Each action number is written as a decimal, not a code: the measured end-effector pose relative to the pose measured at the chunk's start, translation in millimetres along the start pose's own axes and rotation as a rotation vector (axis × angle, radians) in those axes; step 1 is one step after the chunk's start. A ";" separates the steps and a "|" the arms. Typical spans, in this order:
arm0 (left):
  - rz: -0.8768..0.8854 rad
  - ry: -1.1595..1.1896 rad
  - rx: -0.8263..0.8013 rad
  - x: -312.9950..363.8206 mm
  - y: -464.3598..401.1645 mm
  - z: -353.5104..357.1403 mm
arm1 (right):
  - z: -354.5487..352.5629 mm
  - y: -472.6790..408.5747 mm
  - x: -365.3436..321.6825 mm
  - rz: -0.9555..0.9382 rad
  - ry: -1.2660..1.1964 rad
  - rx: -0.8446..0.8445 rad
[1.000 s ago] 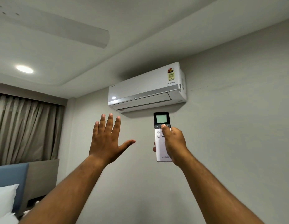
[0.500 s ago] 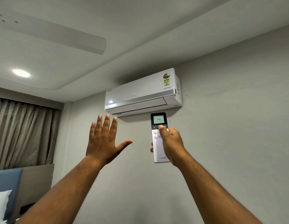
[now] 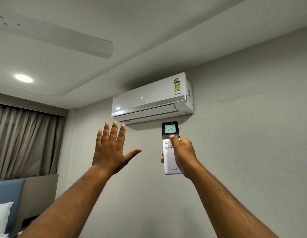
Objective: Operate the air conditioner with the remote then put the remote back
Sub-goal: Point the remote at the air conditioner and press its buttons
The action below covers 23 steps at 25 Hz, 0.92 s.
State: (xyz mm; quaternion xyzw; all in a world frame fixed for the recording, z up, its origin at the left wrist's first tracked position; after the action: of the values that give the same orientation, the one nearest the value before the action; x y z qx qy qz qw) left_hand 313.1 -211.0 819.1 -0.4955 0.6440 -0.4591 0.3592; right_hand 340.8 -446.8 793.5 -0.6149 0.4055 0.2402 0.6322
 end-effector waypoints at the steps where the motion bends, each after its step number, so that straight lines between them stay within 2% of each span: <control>1: 0.000 0.000 0.001 0.1 0.2 0.7 | 0.4 0.1 0.0 0.000 0.000 -0.005; 17: -0.019 0.002 0.014 -6.3 5.3 6.1 | 9.5 -0.1 16.3 0.006 0.039 -0.088; 23: -0.026 0.024 0.033 -7.4 7.5 9.2 | 14.7 3.9 19.3 -0.013 -0.086 -0.103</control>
State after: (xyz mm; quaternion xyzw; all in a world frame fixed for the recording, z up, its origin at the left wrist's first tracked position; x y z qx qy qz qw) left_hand 321.0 -205.4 809.1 -0.4921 0.6343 -0.4802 0.3534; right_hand 351.6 -435.8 774.4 -0.6383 0.3611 0.2829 0.6182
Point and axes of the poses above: each hand's wrist, its own y-axis away from the middle knuckle, its own z-axis out of the palm, x = y × z, the point moved 8 cm from there along -y, towards the middle knuckle, and after that the axes turned 12 degrees about y, right-handed, at the moved point
